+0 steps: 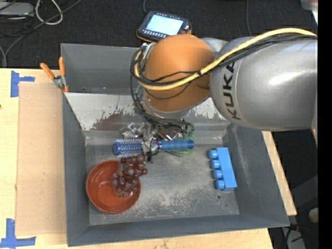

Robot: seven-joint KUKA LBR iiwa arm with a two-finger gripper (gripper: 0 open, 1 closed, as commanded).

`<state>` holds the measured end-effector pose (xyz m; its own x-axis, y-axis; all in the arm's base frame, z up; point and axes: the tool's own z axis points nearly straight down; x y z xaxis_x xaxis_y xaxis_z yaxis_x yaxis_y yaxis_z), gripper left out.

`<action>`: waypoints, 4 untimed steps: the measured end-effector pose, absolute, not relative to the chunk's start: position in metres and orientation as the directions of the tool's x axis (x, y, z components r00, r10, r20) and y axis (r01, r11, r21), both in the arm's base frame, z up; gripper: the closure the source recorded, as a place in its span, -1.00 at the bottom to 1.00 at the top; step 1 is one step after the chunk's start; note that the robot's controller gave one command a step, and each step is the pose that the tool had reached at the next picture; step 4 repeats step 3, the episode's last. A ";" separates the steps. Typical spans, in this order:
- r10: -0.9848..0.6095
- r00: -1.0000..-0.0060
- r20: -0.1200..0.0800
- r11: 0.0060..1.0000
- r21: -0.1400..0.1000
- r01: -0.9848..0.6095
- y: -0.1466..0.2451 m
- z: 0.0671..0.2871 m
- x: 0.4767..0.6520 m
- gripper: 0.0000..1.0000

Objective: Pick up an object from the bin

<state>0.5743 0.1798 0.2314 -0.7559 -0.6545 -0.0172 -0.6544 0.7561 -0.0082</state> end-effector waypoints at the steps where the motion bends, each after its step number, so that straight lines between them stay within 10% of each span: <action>1: -0.657 -0.754 -0.002 0.754 0.000 -0.657 0.181 0.255 0.571 1.00; 4: -0.726 -0.688 -0.014 0.688 -0.006 -0.726 0.175 0.303 0.549 1.00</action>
Offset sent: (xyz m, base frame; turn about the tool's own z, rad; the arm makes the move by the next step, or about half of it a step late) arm -0.0341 0.0035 0.0825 -0.0374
